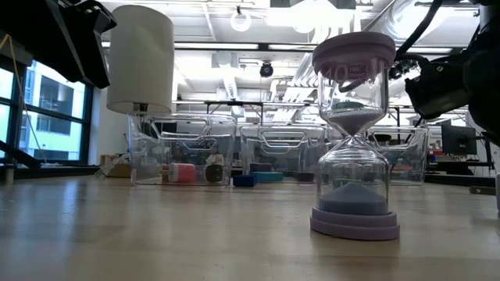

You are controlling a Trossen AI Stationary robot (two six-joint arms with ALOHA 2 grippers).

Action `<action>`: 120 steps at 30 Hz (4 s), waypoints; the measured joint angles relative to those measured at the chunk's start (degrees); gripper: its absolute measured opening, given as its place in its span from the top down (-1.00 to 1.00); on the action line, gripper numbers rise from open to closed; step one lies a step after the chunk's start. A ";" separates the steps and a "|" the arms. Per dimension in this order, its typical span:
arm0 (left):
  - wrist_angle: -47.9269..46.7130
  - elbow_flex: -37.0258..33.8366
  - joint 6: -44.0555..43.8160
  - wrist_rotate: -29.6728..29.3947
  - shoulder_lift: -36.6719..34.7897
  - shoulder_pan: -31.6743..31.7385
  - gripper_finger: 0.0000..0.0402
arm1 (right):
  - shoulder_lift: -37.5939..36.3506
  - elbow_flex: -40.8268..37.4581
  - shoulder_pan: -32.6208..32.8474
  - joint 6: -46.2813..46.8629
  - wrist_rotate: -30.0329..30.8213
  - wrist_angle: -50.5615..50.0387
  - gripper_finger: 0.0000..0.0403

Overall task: Pick & Place Office items
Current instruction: Put the light green charger adapter into the left transparent bin, then put the light blue hourglass into the right transparent bin

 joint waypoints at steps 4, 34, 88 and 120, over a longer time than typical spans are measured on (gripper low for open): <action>0.00 0.00 -0.10 -0.01 0.00 0.01 -0.06 | -0.18 0.25 0.00 -0.29 0.85 -0.58 0.42; 0.96 -0.63 1.37 -0.32 0.00 1.63 -0.06 | 0.30 27.83 6.87 -35.37 31.99 0.53 0.42; -0.33 -0.63 0.47 -13.25 -0.01 -2.59 -0.06 | 14.57 33.16 -36.65 -59.33 -1.21 17.18 0.42; -1.76 -0.63 2.47 -3.73 -0.17 -2.74 -0.06 | -0.68 33.25 -31.75 -61.94 -11.29 19.53 0.00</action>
